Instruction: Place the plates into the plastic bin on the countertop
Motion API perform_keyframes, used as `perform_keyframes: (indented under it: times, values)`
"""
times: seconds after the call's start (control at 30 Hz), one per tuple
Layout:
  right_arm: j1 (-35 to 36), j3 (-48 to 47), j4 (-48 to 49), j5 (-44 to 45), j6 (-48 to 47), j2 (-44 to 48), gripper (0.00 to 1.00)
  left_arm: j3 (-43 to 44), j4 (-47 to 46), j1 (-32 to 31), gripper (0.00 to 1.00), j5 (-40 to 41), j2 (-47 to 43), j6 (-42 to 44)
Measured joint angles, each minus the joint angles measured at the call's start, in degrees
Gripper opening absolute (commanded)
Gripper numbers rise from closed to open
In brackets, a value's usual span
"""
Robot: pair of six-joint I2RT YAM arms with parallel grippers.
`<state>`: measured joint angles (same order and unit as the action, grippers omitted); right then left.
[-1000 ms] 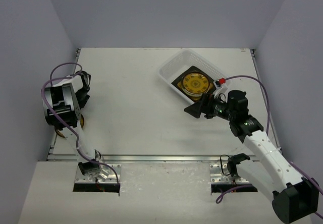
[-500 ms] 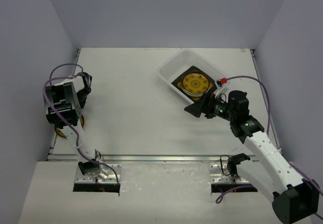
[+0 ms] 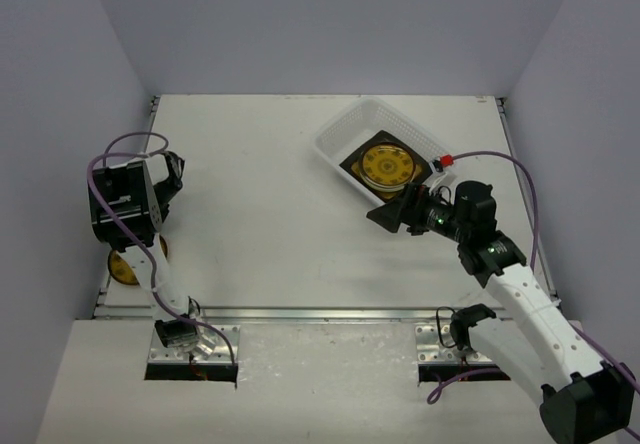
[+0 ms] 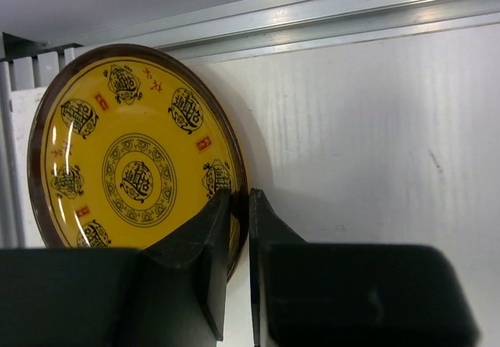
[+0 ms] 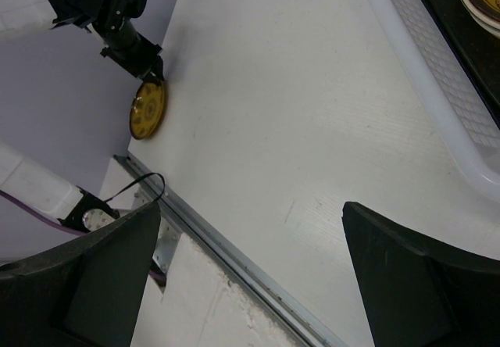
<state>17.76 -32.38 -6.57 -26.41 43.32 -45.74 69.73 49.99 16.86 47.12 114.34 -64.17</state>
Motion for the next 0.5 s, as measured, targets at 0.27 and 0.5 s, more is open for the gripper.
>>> perform_keyframes:
  times: [0.27, 0.5]
  values:
    - [0.00, -0.13, 0.10, 0.41, 0.01, 0.07, 0.99, -4.35, -1.90, -1.59, 0.00, -1.84, -3.75, 3.47]
    - [0.00, -0.13, 0.24, 0.43, 0.01, -0.03, 0.99, -9.26, -9.01, -11.39, 0.00, -4.25, -9.16, 10.55]
